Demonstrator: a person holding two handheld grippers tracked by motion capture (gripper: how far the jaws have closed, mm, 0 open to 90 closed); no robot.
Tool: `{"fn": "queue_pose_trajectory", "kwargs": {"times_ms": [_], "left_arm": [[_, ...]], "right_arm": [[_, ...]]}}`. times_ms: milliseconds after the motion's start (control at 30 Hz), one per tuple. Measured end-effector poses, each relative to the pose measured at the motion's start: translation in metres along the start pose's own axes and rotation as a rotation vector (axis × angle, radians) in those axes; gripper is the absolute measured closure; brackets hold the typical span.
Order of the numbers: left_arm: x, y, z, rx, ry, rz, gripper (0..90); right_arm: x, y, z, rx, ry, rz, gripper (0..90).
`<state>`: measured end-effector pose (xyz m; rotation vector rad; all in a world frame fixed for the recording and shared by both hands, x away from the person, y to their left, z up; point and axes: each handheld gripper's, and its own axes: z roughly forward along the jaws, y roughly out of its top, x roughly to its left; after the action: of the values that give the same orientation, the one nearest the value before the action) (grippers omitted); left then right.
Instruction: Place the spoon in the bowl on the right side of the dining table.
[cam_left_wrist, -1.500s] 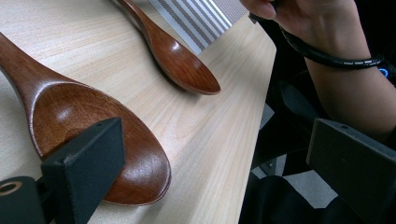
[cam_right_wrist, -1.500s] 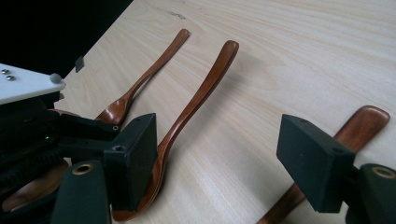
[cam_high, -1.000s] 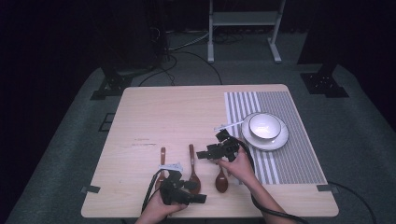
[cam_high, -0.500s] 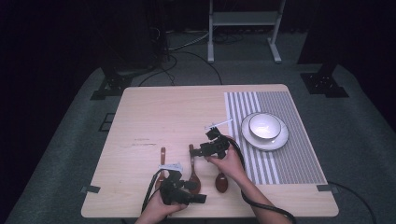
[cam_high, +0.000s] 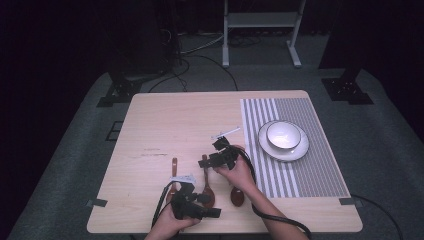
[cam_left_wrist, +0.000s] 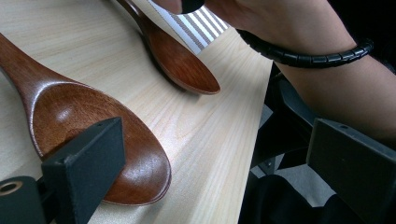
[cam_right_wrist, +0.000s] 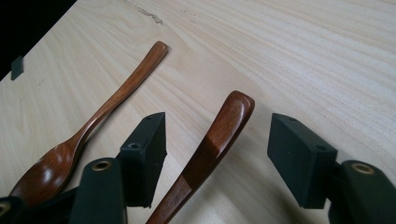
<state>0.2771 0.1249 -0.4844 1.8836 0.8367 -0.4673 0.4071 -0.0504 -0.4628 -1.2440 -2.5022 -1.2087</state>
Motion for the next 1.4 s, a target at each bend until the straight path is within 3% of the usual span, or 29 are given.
{"fn": "queue_pose_trajectory", "kwargs": {"times_ms": [133,267,433,567,900,1167,1400], "left_arm": [[0.000,0.000,0.000,0.001,-0.001,0.000,3.2],[0.000,0.000,0.000,0.002,-0.002,-0.001,3.3],[0.000,0.000,0.000,0.002,-0.003,0.000,3.3],[0.000,0.000,0.000,0.003,-0.001,0.003,3.4],[0.000,0.000,-0.001,0.005,-0.002,0.007,3.4],[0.000,0.001,-0.004,-0.005,0.007,0.011,3.3],[-0.004,0.005,-0.014,-0.071,0.003,0.034,3.4]], "right_arm": [[0.000,0.001,0.004,0.007,-0.010,0.003,40.1],[0.000,0.002,0.007,0.009,-0.025,0.007,51.6],[-0.001,0.001,0.004,-0.002,-0.012,0.020,63.3],[0.000,0.000,0.001,-0.013,0.000,0.041,65.5],[-0.003,0.000,-0.014,-0.086,0.103,0.120,72.9],[-0.005,0.001,-0.021,-0.127,0.231,0.202,81.6],[-0.011,-0.001,-0.026,-0.139,0.313,0.247,83.3]]}}
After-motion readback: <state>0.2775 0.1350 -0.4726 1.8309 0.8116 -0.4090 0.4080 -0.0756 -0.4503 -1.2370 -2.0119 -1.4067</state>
